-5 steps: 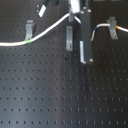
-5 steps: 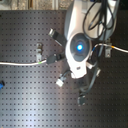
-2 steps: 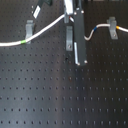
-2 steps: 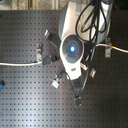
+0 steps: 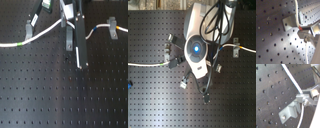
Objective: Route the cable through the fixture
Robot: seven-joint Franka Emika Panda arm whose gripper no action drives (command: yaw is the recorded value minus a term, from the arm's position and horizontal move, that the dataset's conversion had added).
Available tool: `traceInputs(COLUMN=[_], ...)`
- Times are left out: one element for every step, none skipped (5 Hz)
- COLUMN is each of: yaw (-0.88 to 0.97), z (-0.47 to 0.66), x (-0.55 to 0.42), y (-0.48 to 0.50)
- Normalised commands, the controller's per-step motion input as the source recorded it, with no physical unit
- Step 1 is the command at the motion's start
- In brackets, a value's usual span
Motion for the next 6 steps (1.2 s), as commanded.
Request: traceInputs(yaw=[0.24,0.23,0.0,-0.02,0.0,0.0], z=[0.0,0.08,0.02,0.41,0.09,0.21], x=[-0.349,-0.241,0.0,0.041,0.0,-0.196], y=[0.21,0.389,0.0,0.019,0.002,0.171])
